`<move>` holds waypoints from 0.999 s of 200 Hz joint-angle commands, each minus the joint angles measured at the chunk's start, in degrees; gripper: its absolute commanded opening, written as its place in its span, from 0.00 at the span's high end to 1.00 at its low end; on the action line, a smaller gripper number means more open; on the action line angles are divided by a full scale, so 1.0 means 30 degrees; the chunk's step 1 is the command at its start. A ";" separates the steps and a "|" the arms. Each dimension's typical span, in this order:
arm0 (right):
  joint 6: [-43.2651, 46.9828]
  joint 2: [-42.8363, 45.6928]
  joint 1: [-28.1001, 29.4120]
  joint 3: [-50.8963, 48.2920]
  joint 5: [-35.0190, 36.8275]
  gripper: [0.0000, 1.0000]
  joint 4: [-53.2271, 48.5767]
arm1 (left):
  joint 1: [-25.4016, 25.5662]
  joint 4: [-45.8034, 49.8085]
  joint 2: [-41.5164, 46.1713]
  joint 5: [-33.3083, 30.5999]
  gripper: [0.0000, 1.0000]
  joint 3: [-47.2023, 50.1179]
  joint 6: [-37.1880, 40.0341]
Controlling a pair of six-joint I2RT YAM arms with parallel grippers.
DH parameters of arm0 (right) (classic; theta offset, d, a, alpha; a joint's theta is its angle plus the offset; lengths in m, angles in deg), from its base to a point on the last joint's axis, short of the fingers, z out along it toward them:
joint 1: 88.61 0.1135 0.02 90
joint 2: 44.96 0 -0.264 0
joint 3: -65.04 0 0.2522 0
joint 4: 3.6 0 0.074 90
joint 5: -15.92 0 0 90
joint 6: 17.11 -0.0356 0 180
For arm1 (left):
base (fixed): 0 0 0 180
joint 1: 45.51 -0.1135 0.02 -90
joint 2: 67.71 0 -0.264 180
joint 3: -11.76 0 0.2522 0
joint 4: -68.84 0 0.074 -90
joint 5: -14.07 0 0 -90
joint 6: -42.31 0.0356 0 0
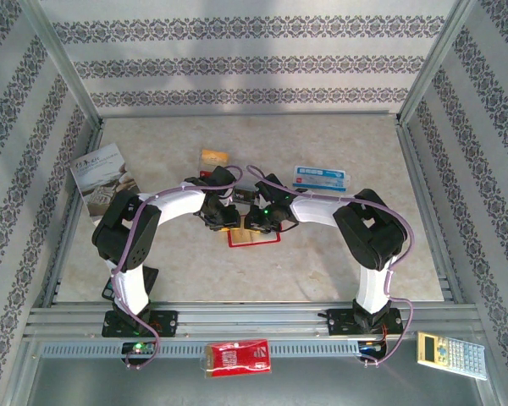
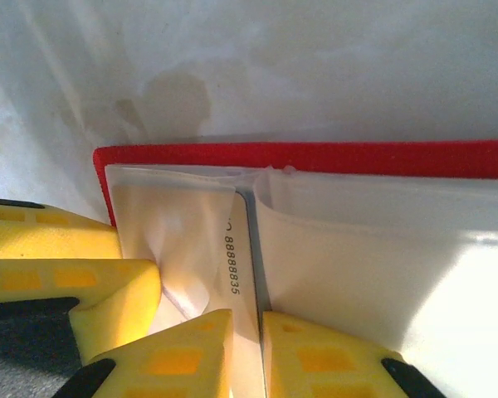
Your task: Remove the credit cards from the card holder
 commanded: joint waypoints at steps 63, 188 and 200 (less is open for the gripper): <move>0.1053 -0.0396 0.0492 -0.0012 -0.0465 0.97 0.0415 | -0.0003 -0.1741 -0.1198 0.1930 0.71 0.1013 -0.0308; 0.0387 0.1693 -0.0917 -0.1683 0.1009 1.00 0.0767 | -0.0710 -0.0977 0.1804 -0.0041 0.55 0.1145 -0.0889; 0.0403 0.1714 -0.0915 -0.1698 0.0875 1.00 0.0882 | -0.0691 -0.0871 0.2031 -0.0097 0.55 0.1177 -0.0918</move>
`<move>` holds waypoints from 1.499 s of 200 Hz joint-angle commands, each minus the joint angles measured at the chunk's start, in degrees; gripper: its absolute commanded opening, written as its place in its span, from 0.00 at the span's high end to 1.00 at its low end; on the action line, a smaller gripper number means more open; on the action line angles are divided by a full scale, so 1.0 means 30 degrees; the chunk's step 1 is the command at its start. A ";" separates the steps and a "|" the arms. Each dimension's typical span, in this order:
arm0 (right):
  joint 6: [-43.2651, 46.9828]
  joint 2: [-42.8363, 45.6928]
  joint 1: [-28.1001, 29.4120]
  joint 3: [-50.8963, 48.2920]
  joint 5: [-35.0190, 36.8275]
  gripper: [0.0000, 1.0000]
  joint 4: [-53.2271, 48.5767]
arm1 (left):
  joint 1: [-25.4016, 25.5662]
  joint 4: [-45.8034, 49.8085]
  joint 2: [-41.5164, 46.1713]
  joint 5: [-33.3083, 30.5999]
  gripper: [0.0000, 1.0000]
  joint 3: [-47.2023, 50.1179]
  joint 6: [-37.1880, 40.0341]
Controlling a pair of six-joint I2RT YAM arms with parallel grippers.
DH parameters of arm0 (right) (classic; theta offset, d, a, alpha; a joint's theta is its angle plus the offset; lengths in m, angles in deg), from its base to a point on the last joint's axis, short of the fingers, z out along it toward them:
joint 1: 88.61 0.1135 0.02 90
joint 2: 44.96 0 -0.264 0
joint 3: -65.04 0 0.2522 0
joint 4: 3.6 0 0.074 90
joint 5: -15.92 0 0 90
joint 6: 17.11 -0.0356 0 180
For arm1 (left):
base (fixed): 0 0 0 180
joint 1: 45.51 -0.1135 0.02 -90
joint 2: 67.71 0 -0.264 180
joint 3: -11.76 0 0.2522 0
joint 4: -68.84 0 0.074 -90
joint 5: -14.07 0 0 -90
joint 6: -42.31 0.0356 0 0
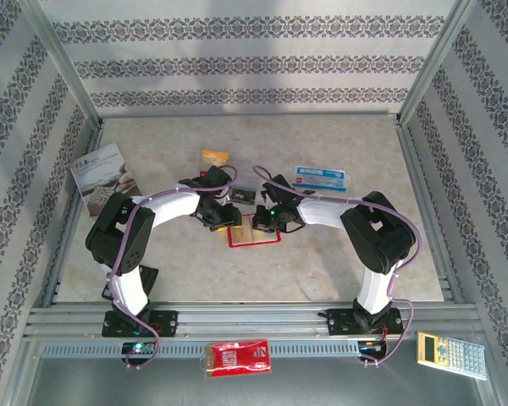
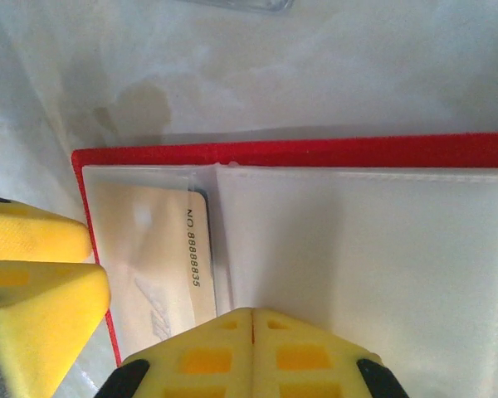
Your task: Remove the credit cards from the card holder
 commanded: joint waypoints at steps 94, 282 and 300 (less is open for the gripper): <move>-0.0460 0.0395 -0.0179 -0.0431 -0.0861 0.96 0.1382 | -0.0020 -0.0249 0.0311 0.0411 0.68 0.0290 -0.1069; -0.0944 0.0580 -0.0632 -0.1398 0.0301 0.88 0.1540 | 0.0333 -0.0015 -0.1870 -0.0079 0.80 0.0311 -0.0799; -0.0836 0.0408 -0.0659 -0.1313 0.0136 0.87 0.1511 | 0.0331 -0.0015 -0.1959 -0.0096 0.81 0.0308 -0.0747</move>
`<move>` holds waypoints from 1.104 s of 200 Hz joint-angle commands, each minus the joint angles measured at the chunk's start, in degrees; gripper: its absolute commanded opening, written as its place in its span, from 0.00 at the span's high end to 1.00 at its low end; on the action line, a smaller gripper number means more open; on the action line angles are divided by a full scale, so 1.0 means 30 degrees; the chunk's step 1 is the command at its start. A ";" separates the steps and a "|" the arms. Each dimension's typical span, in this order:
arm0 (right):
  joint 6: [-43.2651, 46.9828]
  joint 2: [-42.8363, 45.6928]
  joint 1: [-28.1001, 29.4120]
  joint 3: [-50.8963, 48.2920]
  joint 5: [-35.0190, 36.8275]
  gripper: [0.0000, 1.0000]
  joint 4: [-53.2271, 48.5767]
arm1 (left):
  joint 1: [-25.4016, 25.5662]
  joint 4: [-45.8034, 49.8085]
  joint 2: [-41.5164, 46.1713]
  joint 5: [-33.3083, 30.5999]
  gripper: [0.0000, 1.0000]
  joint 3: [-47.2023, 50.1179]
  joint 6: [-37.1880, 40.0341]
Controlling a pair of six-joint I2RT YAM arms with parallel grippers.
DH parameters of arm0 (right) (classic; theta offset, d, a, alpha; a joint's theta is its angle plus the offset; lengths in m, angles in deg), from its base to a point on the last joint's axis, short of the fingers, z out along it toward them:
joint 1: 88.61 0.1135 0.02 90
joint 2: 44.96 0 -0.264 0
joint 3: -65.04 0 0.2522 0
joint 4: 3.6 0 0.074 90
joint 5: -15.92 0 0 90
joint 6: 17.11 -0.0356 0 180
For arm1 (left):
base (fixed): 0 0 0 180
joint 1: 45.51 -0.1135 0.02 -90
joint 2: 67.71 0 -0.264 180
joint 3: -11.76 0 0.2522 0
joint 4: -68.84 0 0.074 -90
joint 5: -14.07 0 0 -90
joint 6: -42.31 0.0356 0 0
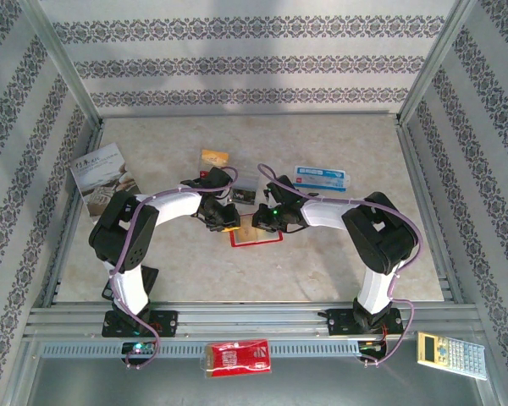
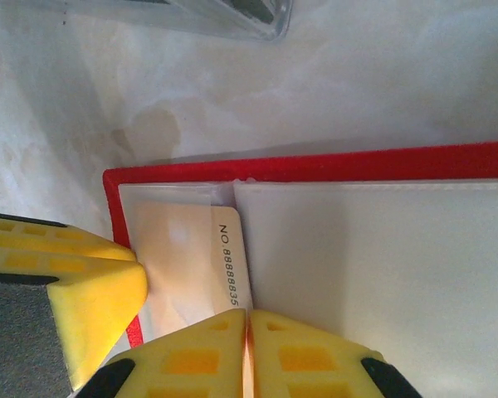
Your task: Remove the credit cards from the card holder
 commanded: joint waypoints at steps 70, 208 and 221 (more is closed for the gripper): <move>-0.0069 0.0366 -0.0244 -0.0465 0.1276 0.87 -0.0582 | 0.0280 0.0823 -0.1393 -0.1048 0.81 0.0182 0.0237; 0.0626 -0.0342 0.0142 0.0257 -0.0310 0.82 -0.0112 | 0.0281 0.0882 -0.1678 -0.1006 0.81 0.0086 0.0442; 0.0714 -0.0284 0.0209 0.0232 -0.0329 0.83 -0.0051 | 0.0280 0.0874 -0.1721 -0.1002 0.81 0.0074 0.0470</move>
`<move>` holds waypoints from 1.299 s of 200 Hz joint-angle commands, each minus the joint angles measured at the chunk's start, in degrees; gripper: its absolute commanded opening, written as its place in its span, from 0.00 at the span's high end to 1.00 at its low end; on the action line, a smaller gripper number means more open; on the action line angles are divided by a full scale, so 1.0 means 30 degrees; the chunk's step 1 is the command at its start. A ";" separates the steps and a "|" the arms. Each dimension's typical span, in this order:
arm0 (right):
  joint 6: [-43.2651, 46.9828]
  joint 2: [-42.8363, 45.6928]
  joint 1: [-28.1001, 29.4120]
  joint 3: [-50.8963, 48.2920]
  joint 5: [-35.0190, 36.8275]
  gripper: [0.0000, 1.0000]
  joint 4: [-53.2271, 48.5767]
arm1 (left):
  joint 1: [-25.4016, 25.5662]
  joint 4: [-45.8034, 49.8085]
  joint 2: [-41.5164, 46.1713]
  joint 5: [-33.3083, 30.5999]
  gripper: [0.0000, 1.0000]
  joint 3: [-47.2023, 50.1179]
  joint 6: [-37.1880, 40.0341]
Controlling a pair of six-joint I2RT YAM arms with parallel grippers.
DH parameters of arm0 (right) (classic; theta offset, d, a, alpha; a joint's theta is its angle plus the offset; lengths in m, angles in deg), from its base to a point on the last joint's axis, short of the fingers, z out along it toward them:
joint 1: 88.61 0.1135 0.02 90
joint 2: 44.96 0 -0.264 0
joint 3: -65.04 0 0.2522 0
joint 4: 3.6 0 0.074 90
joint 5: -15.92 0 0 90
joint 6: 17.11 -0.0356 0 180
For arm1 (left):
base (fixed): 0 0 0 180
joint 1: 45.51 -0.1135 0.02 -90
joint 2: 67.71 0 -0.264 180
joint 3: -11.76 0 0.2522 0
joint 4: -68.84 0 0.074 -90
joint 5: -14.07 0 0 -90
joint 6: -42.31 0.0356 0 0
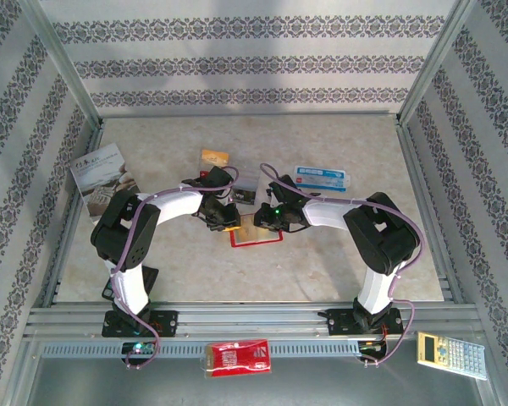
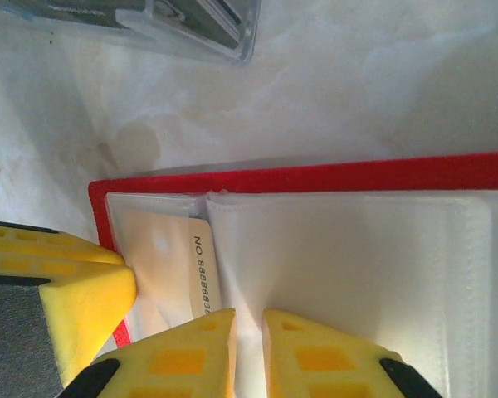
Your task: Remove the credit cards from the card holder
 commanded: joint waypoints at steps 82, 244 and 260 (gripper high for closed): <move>0.0810 0.1256 0.0306 -0.0328 0.0876 0.82 0.0141 | 0.0280 0.0835 -0.1449 -0.1174 0.81 0.0485 0.0433; 0.0868 -0.0108 0.0608 0.0006 -0.0366 0.95 0.0701 | 0.0281 0.0863 -0.1434 -0.1272 0.81 0.0508 0.0449; 0.0854 0.0333 0.0446 -0.0402 0.0332 0.98 0.0670 | 0.0266 0.0977 -0.1212 -0.1506 0.80 0.0509 0.0503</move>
